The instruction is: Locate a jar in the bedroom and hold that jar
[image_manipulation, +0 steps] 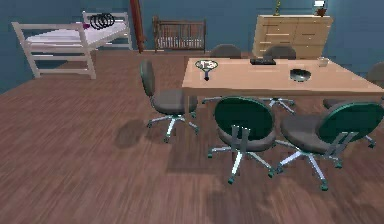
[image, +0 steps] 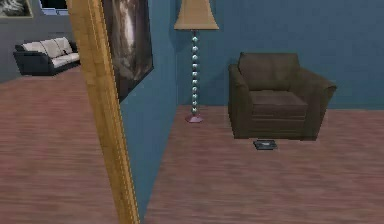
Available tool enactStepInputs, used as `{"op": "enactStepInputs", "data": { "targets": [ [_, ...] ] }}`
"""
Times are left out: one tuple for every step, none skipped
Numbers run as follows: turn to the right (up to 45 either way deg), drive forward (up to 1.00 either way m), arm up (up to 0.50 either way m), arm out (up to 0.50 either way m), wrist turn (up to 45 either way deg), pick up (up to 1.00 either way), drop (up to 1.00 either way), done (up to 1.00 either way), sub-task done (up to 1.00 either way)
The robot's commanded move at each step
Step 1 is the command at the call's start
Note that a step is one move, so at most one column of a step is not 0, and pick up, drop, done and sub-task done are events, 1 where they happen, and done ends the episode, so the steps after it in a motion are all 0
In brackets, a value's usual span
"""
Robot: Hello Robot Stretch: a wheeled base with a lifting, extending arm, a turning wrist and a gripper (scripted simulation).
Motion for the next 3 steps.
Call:
{"op": "enactStepInputs", "data": {
  "targets": [
    [-3.0, 0.00, 0.00, 0.00, 0.0, 0.00, 0.00, 0.00, 0.00],
    [0.0, 0.35, 0.00, 0.00, 0.0, 0.00, 0.00, 0.00, 0.00],
    [-45.0, 0.00, 0.00, 0.00, 0.0, 0.00, 0.00, 0.00, 0.00]
  ]
}}
